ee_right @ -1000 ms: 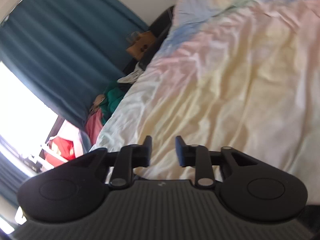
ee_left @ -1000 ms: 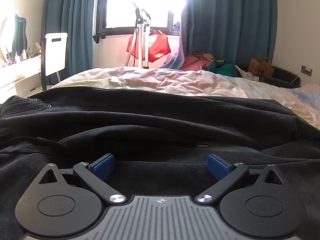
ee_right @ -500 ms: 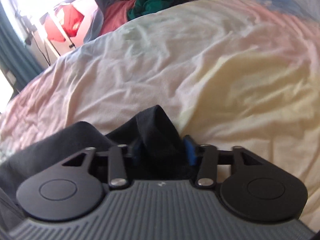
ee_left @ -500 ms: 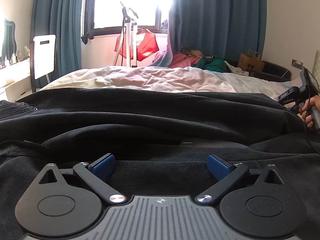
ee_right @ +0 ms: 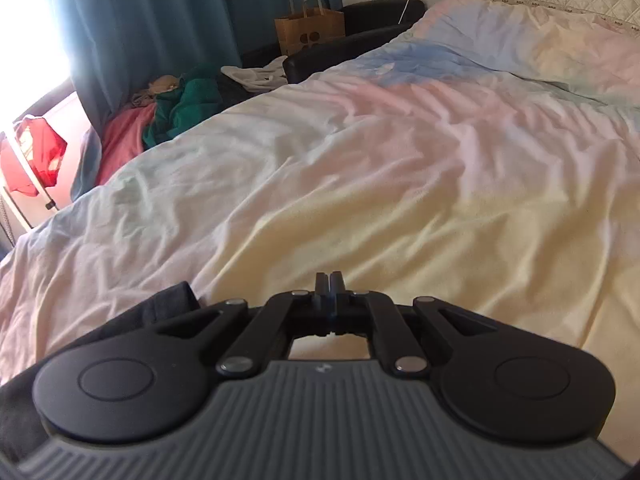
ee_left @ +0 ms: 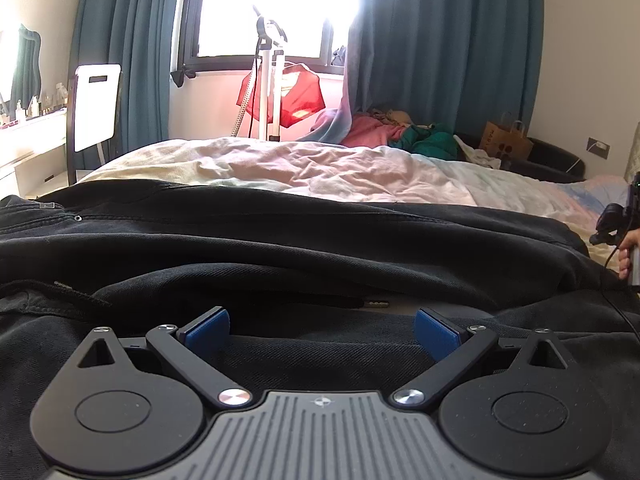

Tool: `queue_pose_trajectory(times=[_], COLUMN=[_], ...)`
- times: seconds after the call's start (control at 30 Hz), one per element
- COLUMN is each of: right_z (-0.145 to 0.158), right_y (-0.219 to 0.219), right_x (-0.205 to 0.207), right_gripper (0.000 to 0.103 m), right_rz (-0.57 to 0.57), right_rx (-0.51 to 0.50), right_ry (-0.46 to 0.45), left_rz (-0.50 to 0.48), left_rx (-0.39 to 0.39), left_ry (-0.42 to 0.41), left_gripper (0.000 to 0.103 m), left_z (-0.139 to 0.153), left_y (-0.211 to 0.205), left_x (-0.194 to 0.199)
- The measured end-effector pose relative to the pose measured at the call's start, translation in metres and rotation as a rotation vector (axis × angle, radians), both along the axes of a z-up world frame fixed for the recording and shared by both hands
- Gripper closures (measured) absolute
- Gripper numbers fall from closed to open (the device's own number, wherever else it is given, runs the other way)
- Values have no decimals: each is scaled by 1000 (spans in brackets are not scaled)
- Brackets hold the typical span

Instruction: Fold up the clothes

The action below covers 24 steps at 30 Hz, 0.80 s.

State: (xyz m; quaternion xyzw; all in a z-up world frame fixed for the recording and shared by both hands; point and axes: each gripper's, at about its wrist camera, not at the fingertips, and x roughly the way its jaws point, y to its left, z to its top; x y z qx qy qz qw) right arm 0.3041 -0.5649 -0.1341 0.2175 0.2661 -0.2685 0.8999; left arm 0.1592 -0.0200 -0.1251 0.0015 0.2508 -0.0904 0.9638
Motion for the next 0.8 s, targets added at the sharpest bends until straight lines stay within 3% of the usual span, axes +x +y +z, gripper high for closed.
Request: queue_pose_trajectory(times=[0.23,0.47,0.63,0.8], right_z=[49,103,123,136], right_y=[58,156,237,287], right_x=[-43,-123,-199,-248], right_gripper=[99,98,99,99], right_rz=[154,362,487,582], right_rx=[-86,-9,-94,-199], right_ry=[-82,-188,-243,-219], left_rz=[15,-8,-26,-47], left_rx=[-17,-30,-28,-18], left_ry=[-55,-104,-130,-141], left_gripper=[3,3,3,3], left_z=[22,52,71,82], left_y=[4,7,9,12], left_x=[-12,-54,-87,-119])
